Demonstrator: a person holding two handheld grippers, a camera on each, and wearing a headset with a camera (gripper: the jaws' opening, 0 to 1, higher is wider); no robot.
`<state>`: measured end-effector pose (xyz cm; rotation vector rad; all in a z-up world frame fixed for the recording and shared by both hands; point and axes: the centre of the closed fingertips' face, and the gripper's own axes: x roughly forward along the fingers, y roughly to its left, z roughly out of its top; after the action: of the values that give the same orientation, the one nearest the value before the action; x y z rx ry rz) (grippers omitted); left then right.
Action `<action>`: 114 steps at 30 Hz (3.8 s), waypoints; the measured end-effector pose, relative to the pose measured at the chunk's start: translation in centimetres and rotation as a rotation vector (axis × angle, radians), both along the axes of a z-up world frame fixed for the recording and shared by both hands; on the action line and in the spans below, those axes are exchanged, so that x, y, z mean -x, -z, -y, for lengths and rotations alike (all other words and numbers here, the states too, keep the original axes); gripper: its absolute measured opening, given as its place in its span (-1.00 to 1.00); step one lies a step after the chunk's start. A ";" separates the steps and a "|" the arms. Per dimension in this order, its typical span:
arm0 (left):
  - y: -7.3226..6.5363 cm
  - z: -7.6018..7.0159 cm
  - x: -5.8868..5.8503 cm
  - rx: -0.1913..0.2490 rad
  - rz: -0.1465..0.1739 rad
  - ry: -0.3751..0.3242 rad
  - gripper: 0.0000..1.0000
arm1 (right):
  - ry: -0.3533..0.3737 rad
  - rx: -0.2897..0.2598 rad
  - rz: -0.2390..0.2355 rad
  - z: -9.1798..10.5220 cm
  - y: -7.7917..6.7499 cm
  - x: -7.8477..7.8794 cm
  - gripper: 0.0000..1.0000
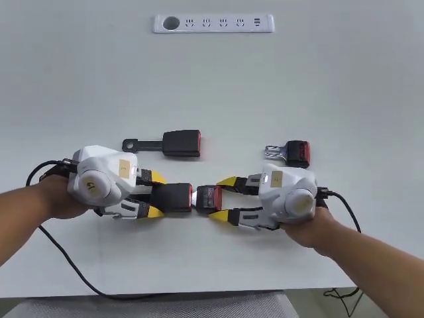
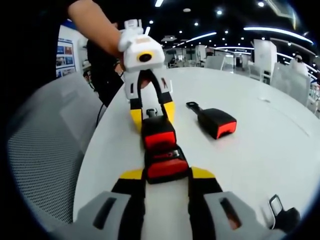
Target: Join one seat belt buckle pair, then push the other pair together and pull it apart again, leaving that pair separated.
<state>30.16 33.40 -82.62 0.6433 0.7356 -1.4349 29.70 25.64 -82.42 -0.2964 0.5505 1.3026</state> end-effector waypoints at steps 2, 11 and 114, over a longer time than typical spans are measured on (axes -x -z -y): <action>0.0 0.0 0.0 0.006 -0.003 -0.009 -0.36 | 0.001 0.000 0.001 0.0 0.0 0.0 -0.37; -0.3 0.1 0.1 0.010 0.000 -0.009 -0.36 | 0.004 -0.001 0.003 0.0 0.0 0.0 -0.37; 0.1 2.4 -11.1 -0.030 0.034 -0.068 0.03 | 0.015 0.224 -0.050 16.7 -0.3 -8.0 -0.09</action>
<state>41.23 31.02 -82.73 0.6586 0.7467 -1.3496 37.72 8.97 -82.07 -0.4447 0.7413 1.2383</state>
